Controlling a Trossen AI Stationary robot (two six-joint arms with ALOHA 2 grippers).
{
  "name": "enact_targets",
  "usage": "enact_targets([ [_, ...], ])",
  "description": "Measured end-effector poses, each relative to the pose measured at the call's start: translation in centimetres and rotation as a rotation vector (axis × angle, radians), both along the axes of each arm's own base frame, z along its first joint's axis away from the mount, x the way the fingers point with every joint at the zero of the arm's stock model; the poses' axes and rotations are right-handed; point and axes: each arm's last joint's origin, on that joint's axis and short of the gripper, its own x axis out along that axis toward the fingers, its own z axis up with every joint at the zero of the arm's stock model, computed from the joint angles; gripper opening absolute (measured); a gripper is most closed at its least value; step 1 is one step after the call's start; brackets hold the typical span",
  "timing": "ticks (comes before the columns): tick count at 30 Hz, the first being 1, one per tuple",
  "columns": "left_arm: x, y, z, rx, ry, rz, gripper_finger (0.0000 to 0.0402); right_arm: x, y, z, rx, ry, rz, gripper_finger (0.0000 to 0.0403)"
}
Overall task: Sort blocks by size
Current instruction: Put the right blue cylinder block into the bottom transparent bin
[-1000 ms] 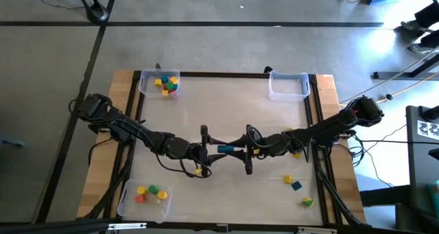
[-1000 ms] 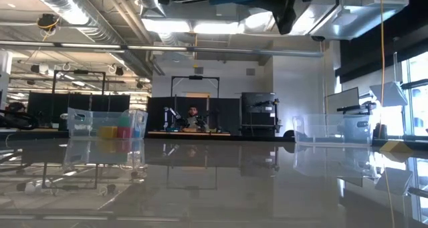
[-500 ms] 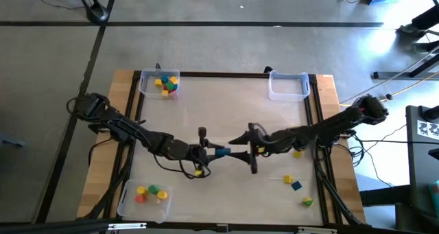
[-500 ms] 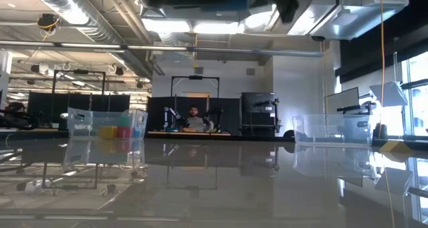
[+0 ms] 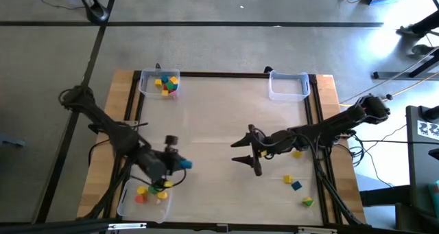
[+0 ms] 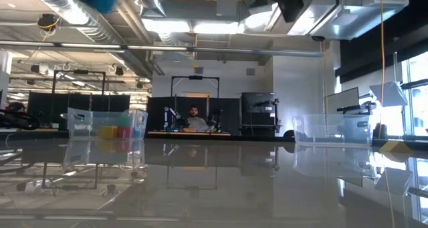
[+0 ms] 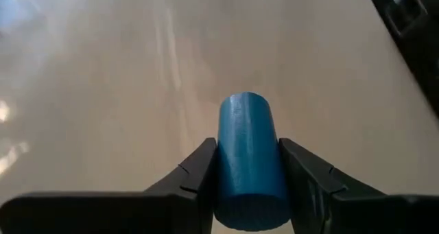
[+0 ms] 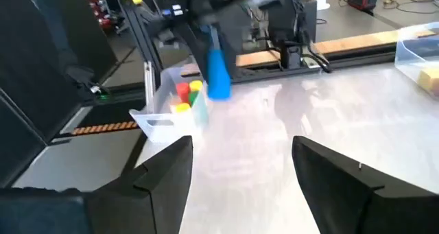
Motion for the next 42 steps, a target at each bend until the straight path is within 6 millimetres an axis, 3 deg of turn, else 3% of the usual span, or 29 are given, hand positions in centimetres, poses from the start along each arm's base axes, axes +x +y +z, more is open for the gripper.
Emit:
enact_targets([
  [4,-1.6,-1.6,2.4,-0.092,0.107,0.049,0.0114,0.5,0.2,-1.0,-0.014,0.038,-0.005,0.0248],
  [9,-3.1,-4.7,3.1,-0.314,0.308,0.110,0.0114,0.8,0.2,-1.6,-0.022,0.058,-0.012,0.0248],
  [13,-4.5,-7.6,2.1,-0.509,0.517,0.237,0.0114,0.8,0.2,-1.7,-0.026,0.058,-0.024,0.0248],
  [16,-5.7,-9.5,1.1,-0.564,0.611,0.305,0.0114,0.8,0.2,-1.7,-0.036,0.057,-0.024,0.0248],
  [20,-6.3,-11.4,-0.6,-0.531,0.653,0.365,0.0114,0.8,0.1,-1.7,-0.061,0.053,-0.054,0.0248],
  [29,-5.4,-14.0,-5.4,-0.366,0.718,0.336,0.0114,0.8,0.1,-1.7,-0.062,0.053,-0.057,0.0248],
  [42,-3.9,-14.7,-9.4,-0.258,0.783,0.367,0.0114,0.8,0.1,-1.7,-0.060,0.054,-0.048,0.0248],
])
